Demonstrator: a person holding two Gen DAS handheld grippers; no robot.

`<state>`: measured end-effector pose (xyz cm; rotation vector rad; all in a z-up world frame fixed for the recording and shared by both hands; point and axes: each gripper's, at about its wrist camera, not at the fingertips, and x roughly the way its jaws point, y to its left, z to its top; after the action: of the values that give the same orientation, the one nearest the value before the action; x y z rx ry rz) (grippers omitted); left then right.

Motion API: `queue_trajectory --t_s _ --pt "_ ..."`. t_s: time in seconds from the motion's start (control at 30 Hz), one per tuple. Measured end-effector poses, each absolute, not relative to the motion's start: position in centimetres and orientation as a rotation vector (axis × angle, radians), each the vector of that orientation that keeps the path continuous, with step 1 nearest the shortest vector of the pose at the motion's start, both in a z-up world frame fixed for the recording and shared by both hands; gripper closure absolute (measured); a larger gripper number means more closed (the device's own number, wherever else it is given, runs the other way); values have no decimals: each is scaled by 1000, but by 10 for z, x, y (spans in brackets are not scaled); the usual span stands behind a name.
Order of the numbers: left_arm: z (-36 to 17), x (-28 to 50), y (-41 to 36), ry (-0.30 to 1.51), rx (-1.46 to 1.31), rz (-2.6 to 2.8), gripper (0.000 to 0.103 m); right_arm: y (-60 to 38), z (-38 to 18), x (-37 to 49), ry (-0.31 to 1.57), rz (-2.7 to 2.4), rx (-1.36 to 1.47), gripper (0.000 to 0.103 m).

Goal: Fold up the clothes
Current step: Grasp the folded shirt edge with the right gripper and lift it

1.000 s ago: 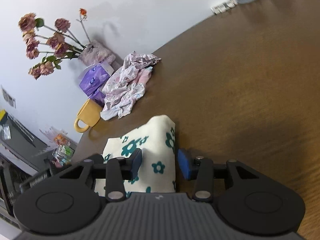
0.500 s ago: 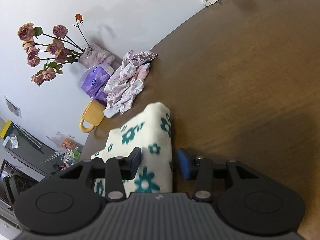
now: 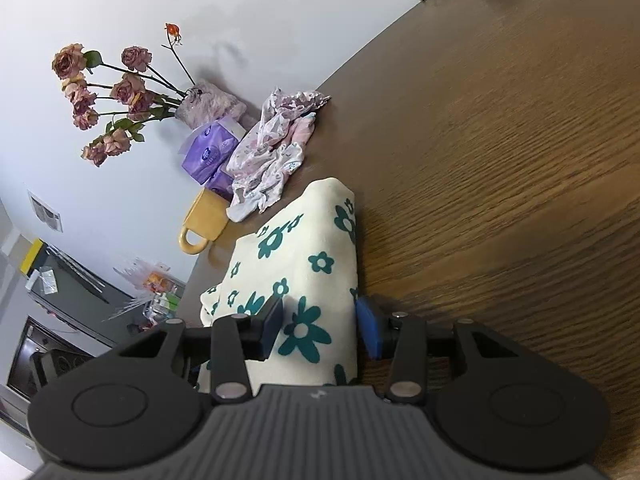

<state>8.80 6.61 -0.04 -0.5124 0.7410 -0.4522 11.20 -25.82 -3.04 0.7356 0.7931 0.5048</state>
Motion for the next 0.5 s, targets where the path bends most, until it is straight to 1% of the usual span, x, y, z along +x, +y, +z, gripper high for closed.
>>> queue_trajectory --t_s 0.27,0.3,0.33,0.4,0.5 --pt "-3 90 65 729 -507 -475 59 -247 -30 108 775 468 745 62" --pt "-3 89 65 726 -503 -474 59 -246 -30 107 775 461 752 65" --pt "-3 89 64 724 -500 -473 59 -247 -30 108 778 459 765 71" --pt "-3 88 64 722 -501 -470 59 -249 -31 109 782 468 797 77" --pt "-1 87 62 721 -504 -467 56 -250 -27 112 785 474 811 81"
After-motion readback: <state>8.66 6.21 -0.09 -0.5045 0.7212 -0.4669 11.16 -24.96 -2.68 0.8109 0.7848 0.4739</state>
